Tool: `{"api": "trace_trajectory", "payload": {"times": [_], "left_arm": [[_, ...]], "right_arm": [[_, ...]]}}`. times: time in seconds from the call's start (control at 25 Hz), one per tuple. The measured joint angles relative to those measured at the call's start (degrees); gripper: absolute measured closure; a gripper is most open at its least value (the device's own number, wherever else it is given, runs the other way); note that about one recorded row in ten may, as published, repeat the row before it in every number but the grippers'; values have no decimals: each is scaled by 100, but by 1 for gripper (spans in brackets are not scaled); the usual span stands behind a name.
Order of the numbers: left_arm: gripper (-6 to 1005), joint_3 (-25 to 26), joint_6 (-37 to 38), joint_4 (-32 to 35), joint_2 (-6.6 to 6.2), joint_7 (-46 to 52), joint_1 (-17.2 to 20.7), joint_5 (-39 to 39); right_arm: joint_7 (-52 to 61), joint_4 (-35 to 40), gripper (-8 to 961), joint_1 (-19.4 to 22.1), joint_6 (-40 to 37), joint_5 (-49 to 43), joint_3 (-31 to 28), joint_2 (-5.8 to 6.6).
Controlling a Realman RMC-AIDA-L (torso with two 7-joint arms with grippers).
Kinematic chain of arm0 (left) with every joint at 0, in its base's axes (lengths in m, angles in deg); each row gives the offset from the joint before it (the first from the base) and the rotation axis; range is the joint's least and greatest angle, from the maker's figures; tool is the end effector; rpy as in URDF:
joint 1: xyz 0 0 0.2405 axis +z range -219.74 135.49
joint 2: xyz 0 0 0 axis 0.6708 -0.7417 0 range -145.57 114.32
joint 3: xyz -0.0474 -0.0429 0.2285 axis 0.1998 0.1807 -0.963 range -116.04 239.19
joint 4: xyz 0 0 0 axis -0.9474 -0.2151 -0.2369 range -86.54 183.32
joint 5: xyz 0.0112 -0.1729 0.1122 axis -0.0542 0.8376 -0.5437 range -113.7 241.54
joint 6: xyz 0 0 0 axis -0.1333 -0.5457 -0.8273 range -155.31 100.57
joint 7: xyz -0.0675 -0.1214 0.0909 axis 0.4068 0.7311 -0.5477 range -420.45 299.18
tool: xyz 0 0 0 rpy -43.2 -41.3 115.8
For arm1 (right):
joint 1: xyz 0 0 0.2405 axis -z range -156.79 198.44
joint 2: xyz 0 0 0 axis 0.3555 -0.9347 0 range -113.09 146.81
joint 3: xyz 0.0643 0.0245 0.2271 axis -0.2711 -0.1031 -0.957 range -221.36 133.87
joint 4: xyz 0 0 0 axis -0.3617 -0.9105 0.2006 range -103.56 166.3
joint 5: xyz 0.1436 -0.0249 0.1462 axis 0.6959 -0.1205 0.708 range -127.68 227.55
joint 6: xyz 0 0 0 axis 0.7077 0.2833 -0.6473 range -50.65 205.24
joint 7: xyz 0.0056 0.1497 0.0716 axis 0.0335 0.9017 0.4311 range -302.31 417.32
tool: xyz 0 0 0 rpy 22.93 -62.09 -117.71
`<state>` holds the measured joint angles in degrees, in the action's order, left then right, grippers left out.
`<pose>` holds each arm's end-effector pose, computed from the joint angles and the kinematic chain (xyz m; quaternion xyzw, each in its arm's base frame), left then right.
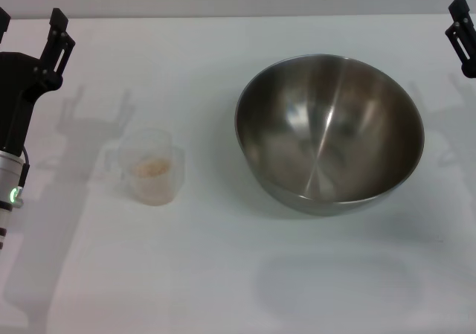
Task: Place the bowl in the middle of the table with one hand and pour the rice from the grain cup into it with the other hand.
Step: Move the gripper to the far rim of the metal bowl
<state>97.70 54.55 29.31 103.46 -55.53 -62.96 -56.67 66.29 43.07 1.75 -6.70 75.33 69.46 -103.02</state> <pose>-0.2571 0.3173 -0.0031 -0.6525 -0.1768 -0.4262 0.6011 0.2778 0.3119 0.0192 -0.6693 0.1270 0.3958 0.6158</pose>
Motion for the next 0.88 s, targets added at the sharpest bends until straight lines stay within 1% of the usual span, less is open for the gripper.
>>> {"api": "trace_trajectory", "payload": {"times": [0.64,0.88], "left_arm": [[183,0,-1,-8,0,-1,-7,0],[183,0,-1,-7,0,-1,-9,0]], "right_arm": [[-4,-1,203,-56,-1,0,31,19],[56,37,204,-172,147,0,23,71]]}}
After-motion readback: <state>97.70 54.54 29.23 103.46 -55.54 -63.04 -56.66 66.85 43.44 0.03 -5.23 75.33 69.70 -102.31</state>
